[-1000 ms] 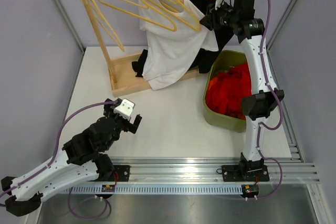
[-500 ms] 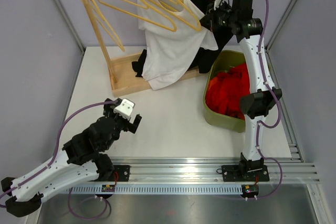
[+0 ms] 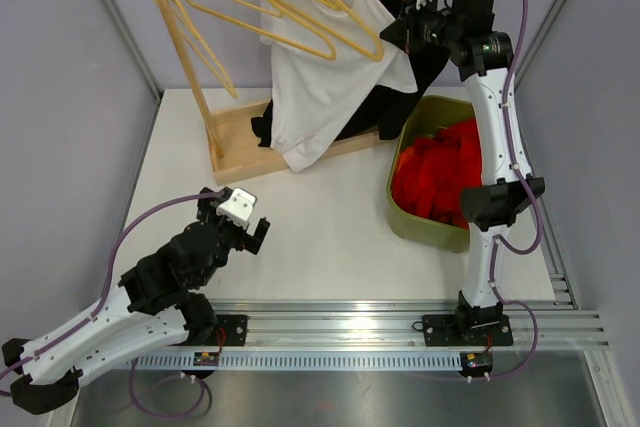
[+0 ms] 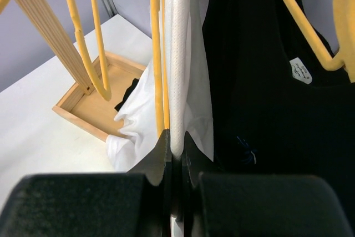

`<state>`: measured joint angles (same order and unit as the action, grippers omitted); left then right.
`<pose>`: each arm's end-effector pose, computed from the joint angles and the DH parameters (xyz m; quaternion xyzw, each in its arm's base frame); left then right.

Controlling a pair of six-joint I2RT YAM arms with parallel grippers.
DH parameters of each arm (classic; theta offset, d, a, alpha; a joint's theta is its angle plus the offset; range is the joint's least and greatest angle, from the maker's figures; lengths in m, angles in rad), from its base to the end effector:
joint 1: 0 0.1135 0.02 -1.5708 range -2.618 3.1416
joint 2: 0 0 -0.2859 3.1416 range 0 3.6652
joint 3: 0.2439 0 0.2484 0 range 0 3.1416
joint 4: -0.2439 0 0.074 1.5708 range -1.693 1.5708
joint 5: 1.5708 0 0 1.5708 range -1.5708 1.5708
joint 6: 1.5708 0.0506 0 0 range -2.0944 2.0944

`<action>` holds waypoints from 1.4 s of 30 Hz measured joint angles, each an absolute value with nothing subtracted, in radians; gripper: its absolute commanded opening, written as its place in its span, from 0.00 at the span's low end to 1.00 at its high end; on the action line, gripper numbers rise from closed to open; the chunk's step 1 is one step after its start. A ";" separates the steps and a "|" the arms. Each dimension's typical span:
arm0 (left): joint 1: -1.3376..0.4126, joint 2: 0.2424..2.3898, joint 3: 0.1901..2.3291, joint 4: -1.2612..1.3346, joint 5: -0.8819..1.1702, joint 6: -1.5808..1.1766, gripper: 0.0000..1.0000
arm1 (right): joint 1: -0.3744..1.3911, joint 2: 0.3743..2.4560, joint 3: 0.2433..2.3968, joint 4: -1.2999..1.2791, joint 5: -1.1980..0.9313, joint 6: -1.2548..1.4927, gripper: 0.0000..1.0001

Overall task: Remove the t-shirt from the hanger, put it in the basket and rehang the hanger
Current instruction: Grab a hanger with a tshirt on it with the right arm

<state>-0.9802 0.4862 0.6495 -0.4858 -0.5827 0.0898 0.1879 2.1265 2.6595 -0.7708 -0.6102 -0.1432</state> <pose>0.0819 -0.0722 0.3086 0.2519 0.7542 -0.0307 0.6056 0.4467 0.1144 0.5033 -0.3067 0.7088 0.2492 0.5843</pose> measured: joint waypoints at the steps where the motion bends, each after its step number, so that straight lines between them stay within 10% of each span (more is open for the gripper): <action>1: -0.980 0.487 0.649 -0.486 -0.582 0.090 0.99 | 0.188 2.122 2.661 -0.771 -0.610 -0.141 0.00; 42: -0.971 0.466 0.649 -0.485 -0.545 0.089 0.99 | 0.336 1.901 2.377 -0.729 -0.508 -0.189 0.00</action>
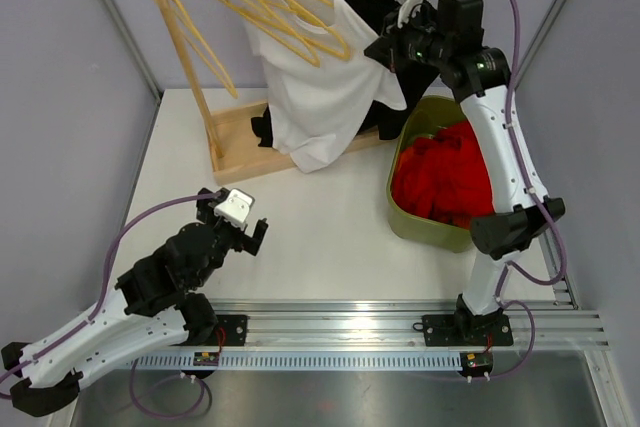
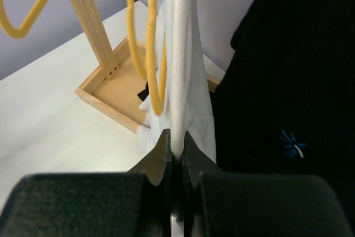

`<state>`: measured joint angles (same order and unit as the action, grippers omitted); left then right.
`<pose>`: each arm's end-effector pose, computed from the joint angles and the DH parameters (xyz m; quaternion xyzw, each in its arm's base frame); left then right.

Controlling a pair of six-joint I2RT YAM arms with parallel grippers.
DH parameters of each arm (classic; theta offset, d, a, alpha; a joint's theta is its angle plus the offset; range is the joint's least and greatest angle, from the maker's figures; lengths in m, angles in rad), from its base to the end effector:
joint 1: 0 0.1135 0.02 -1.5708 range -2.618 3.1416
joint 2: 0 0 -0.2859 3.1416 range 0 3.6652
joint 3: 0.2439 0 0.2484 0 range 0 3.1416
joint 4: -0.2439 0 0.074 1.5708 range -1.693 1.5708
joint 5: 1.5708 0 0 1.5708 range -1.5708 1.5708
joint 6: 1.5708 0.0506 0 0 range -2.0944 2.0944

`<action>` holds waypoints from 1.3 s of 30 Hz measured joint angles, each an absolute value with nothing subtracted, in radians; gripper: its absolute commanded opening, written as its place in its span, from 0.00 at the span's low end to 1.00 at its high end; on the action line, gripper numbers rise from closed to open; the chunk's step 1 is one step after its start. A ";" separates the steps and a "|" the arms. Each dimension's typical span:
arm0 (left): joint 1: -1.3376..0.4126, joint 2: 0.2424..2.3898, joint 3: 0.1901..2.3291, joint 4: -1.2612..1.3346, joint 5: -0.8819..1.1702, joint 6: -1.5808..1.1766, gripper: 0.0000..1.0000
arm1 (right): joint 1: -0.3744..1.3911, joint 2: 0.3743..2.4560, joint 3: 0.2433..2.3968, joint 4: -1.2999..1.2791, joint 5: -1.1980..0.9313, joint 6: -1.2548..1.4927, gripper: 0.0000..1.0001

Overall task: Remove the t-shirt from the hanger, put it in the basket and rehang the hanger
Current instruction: Grab a hanger with a tshirt on it with the right arm, then remove the tshirt from the hanger

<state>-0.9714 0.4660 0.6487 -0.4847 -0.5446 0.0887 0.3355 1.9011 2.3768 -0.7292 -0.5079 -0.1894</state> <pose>0.0796 -0.0700 0.3099 0.2547 0.7499 -0.0480 0.6087 0.3828 0.1595 0.5180 -0.3471 0.6994 0.2414 0.5763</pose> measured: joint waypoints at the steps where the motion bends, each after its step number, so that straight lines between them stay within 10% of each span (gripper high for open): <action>1: -0.971 0.461 0.648 -0.485 -0.544 0.089 0.99 | 0.322 1.876 2.354 -0.724 -0.505 -0.189 0.00; 22: -0.965 0.346 0.647 -0.452 -0.413 0.069 0.99 | 0.158 1.222 1.384 -0.774 -0.595 -0.272 0.00; 39: -0.962 0.474 0.731 -0.427 -0.064 0.097 0.99 | 0.170 0.968 1.168 -1.178 -0.825 -0.841 0.00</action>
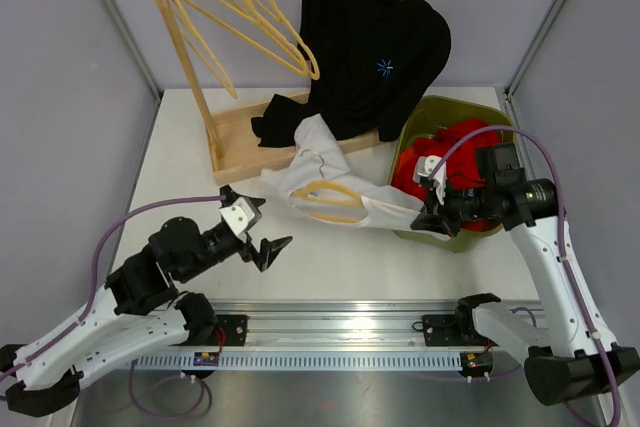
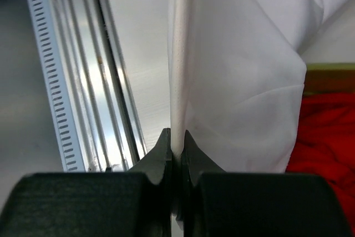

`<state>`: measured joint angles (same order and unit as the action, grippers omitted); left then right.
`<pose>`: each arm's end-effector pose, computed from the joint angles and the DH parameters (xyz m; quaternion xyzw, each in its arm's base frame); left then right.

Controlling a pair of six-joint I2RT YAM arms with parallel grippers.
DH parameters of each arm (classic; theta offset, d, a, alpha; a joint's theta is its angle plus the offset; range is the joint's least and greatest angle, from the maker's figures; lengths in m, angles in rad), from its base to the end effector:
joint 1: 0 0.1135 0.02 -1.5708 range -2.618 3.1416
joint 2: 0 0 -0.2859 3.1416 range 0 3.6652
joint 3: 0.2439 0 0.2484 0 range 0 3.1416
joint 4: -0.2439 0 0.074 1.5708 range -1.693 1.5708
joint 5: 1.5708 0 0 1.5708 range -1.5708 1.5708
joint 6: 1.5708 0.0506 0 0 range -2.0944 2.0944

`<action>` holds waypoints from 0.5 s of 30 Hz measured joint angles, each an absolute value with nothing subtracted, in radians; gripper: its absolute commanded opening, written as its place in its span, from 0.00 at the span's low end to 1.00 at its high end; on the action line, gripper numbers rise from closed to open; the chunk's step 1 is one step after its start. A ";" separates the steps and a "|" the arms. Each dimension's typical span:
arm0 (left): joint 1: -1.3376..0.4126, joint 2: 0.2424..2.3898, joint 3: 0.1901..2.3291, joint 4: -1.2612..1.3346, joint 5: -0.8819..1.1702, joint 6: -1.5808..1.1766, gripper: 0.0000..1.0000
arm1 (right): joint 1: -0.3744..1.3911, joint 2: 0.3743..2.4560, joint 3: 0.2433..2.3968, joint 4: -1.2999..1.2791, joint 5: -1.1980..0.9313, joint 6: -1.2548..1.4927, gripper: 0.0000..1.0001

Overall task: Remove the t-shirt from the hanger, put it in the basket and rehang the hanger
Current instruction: Remove the tshirt from the hanger

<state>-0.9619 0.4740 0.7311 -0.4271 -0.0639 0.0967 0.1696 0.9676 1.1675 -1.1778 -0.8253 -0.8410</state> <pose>0.0634 -0.0853 0.3422 0.3681 0.6700 -0.2479 0.5951 0.1344 0.0607 0.3658 -0.5266 0.7099 0.2740 0.3790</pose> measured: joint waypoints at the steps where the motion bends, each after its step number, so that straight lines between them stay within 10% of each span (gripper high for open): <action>1: -0.962 0.480 0.744 -0.428 -0.046 0.104 0.99 | 0.183 0.992 1.176 -1.208 -0.849 -0.880 0.00; 15: -0.962 0.455 0.863 -0.491 0.103 0.136 0.79 | 0.390 1.196 1.414 -1.338 -1.018 -1.116 0.00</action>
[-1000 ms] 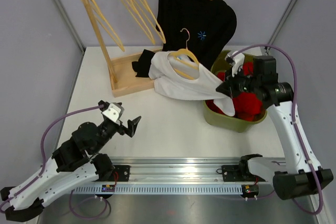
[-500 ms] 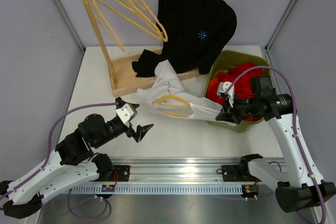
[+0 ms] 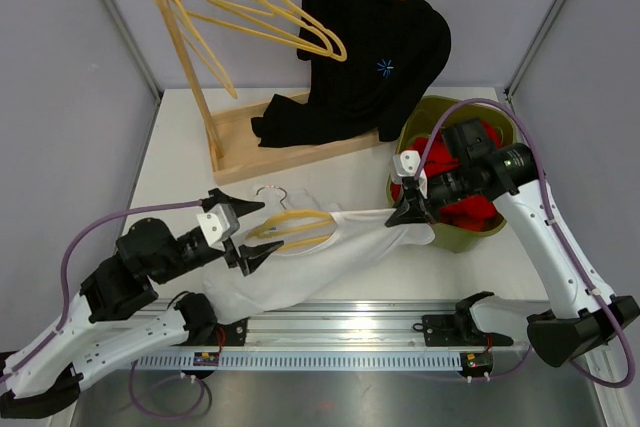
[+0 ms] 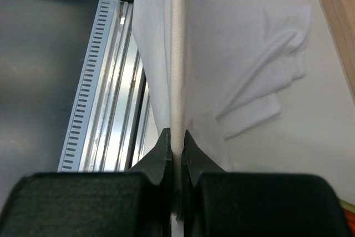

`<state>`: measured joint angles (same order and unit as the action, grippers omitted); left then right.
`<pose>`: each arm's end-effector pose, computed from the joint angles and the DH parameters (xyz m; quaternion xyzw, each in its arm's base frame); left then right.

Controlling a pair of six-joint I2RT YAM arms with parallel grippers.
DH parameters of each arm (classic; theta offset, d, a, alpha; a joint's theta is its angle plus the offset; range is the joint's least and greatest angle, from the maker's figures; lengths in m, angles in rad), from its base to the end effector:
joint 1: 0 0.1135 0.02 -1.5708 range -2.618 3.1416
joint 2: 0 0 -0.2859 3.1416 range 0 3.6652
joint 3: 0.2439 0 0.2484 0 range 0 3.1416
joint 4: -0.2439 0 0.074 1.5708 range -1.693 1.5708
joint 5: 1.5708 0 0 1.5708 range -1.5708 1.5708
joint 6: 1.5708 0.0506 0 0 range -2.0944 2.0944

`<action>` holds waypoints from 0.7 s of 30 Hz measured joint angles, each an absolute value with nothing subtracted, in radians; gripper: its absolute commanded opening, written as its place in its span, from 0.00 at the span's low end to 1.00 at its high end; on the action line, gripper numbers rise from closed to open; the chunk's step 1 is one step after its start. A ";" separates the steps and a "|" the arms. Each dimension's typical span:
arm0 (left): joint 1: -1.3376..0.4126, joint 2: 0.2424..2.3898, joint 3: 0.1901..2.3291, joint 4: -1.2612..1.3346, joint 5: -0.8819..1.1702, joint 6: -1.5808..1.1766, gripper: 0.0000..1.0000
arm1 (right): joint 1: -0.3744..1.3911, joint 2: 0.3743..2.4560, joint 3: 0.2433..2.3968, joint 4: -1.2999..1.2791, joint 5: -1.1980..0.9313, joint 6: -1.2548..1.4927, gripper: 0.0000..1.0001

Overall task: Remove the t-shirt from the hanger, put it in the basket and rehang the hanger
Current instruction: Remove the tshirt from the hanger

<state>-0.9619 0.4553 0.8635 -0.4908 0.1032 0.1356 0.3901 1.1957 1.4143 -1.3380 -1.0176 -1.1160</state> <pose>0.0441 -0.0723 0.3797 0.4131 0.6086 -0.3063 0.6043 0.1514 0.1088 0.3998 -0.6616 0.5465 0.3745 0.3513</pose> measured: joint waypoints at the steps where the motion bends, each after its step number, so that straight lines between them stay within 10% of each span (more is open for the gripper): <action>1: -0.962 0.453 0.877 -0.496 0.113 0.136 0.79 | 0.391 1.203 1.427 -1.340 -1.025 -1.127 0.00; 10: -0.962 0.426 0.915 -0.508 0.200 0.124 0.78 | 0.393 1.226 1.442 -1.356 -1.042 -1.179 0.00; 21: -0.962 0.496 0.916 -0.515 0.236 0.122 0.53 | 0.420 1.250 1.442 -1.359 -1.043 -1.196 0.00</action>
<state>-0.9619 0.4965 0.9157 -0.5148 0.2359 0.1219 0.4202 1.2495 1.4418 -1.3594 -1.0431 -1.1961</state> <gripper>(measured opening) 0.601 0.060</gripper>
